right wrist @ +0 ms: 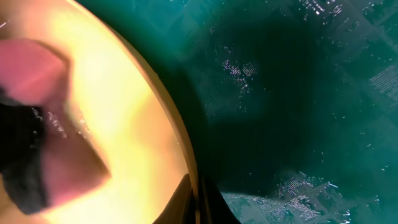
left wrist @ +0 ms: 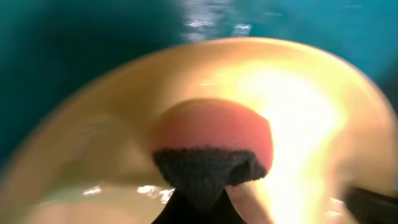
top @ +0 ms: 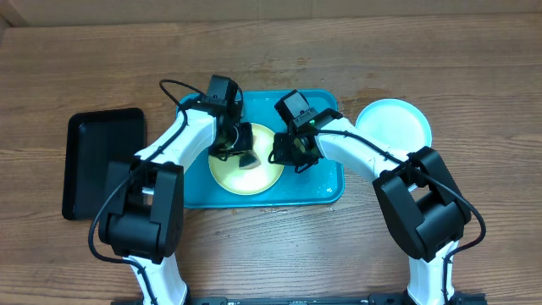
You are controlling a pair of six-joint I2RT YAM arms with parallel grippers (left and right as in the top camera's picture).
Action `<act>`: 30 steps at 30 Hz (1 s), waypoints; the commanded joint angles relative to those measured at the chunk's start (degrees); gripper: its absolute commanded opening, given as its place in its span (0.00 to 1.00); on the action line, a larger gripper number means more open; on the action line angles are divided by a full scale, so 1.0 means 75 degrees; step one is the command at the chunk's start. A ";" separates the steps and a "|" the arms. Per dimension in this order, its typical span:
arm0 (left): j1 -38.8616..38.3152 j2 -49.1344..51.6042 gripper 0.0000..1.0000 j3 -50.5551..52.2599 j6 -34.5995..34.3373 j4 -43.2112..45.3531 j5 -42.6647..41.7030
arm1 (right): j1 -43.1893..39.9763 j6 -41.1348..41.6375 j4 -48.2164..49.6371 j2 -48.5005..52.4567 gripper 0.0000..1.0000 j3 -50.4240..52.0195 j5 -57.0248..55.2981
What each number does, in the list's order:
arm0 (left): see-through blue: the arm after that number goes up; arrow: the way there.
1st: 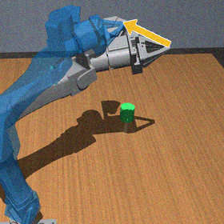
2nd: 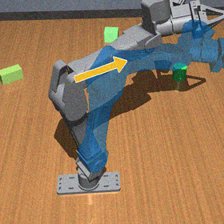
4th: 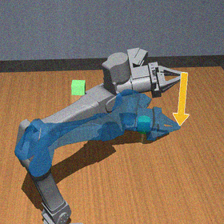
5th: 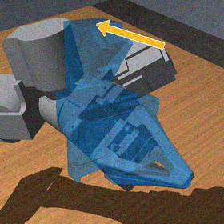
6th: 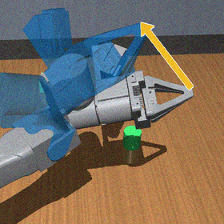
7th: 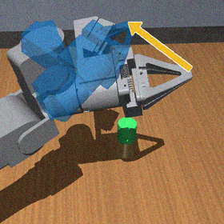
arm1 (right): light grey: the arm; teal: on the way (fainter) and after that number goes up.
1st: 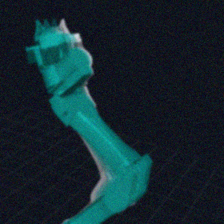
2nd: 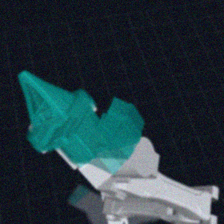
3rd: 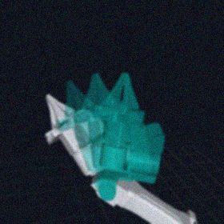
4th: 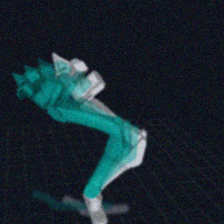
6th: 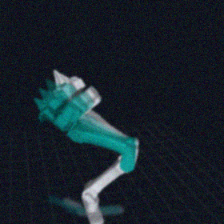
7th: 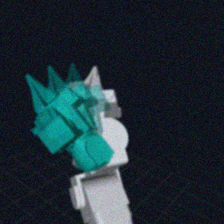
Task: Clean dirty plates on tray and stack at the side
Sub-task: 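Scrub the yellow plate with the sponge in the left gripper, then lift the yellow plate with the right gripper onto the plate stack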
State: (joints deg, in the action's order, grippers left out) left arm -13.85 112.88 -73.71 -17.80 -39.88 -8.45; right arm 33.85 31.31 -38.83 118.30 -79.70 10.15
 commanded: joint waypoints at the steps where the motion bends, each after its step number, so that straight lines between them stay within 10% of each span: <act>1: 0.0149 0.0076 0.04 0.0058 0.0117 -0.0166 0.2401 | -0.0090 -0.0157 -0.0172 0.0102 0.04 0.0221 -0.0746; 7: 0.0274 0.0012 0.04 -0.0210 -0.0764 -0.0618 0.5123 | -0.0076 -0.0469 -0.0093 0.0102 0.04 0.0219 -0.0717; 16: 0.0379 -0.0866 0.04 -0.1373 -0.1510 -0.1504 0.5071 | 0.0111 -0.1565 -0.0568 0.0067 0.04 -0.0562 -0.0764; 30: 0.3917 -0.2836 0.04 -0.1489 -0.1571 -0.2171 -0.0236 | 0.1649 -0.2302 -0.5321 0.0041 0.04 -0.5689 -0.6805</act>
State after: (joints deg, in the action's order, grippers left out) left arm 9.13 91.39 -84.90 -28.64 -55.44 3.86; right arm 42.33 16.12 -74.76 118.91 -114.32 -23.09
